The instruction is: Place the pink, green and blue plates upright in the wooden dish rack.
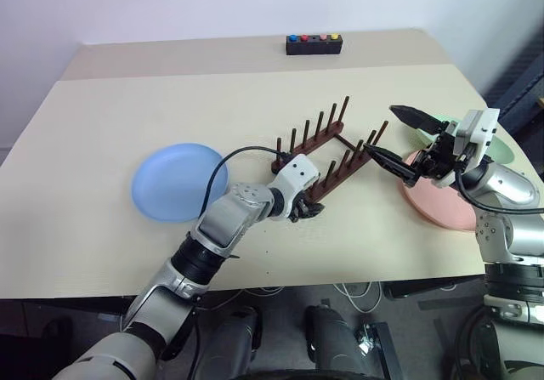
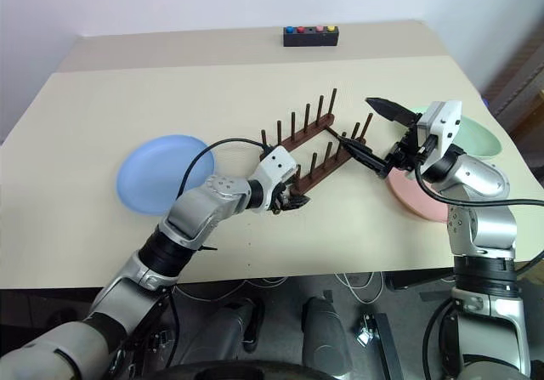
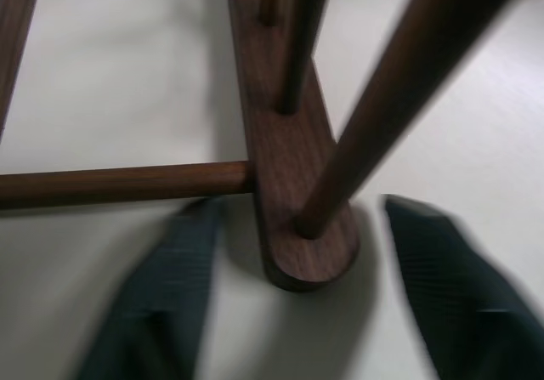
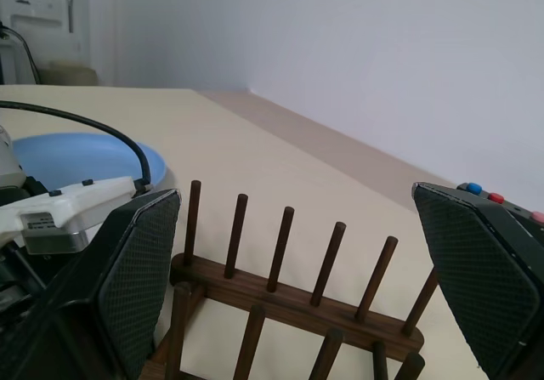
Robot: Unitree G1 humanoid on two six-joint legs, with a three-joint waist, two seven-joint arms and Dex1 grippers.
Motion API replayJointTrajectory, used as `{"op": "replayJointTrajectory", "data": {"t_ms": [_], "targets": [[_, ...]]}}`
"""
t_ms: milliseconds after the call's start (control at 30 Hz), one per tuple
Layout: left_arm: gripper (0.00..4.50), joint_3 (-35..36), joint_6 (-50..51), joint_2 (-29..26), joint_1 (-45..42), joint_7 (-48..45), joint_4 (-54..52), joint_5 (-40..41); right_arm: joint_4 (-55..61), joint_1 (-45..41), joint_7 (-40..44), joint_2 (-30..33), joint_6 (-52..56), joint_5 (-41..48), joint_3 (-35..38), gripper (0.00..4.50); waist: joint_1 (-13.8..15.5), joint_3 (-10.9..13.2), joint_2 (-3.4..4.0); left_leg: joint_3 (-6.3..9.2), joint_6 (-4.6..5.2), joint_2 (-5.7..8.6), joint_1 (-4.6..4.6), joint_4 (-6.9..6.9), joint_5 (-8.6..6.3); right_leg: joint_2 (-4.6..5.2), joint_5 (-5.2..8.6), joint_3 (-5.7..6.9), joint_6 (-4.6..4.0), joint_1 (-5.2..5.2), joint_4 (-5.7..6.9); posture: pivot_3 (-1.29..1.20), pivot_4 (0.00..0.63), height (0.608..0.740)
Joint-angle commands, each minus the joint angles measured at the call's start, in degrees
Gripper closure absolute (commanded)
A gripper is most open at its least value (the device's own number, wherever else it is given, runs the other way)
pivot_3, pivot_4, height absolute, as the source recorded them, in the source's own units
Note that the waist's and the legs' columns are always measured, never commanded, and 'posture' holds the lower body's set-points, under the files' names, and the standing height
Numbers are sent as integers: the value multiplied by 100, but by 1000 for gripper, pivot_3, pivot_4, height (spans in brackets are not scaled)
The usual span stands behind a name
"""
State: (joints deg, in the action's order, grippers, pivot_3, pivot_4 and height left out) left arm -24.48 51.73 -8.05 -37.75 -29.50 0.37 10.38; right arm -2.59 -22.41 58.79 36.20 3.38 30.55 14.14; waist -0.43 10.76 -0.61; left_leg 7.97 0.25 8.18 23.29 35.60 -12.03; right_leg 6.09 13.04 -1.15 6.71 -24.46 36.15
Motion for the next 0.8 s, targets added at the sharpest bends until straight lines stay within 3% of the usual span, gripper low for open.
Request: {"op": "replayJointTrajectory", "data": {"t_ms": [33, 67, 400, 600, 800], "targets": [[3300, 56, 48, 64, -28, 54, 33, -57, 60, -116, 1, 105, -107, 17, 150, 0, 4, -1, 1, 0, 0, 0, 0, 0, 0, 0, 0, 0, 0, 0, 0, 0, 150, 740], [3679, 70, 17, 64, -29, 77, 41, -87, 44, -131, -6, 102, -118, 6, 142, 0, 8, -2, 2, 0, 0, 0, 0, 2, 0, 0, -1, 1, 1, 2, 1, 0, 150, 740], [3687, 585, -1369, -547, -388, -288, 636, -282, 86, -257, -45, 38, -65, 154, 201, 0, -30, -1, 2, -1, 2, -2, 0, 10, -1, -4, -3, 0, 4, 1, 4, 0, 150, 740], [3687, 635, -2629, -1490, -577, -2251, 1048, 39, 184, -259, 72, 129, 145, 475, 328, 0, -9, -1, 2, -2, 0, -1, 6, 11, -1, -2, -3, 0, 3, -3, 2, 0, 150, 740], [3687, 613, -3678, -1659, -826, -3271, 2110, -126, 216, -265, 113, 169, 227, 540, 385, 0, 0, -1, 2, -2, 6, 2, 9, 16, -4, 1, -4, 1, 5, -2, -2, 0, 150, 740]]}}
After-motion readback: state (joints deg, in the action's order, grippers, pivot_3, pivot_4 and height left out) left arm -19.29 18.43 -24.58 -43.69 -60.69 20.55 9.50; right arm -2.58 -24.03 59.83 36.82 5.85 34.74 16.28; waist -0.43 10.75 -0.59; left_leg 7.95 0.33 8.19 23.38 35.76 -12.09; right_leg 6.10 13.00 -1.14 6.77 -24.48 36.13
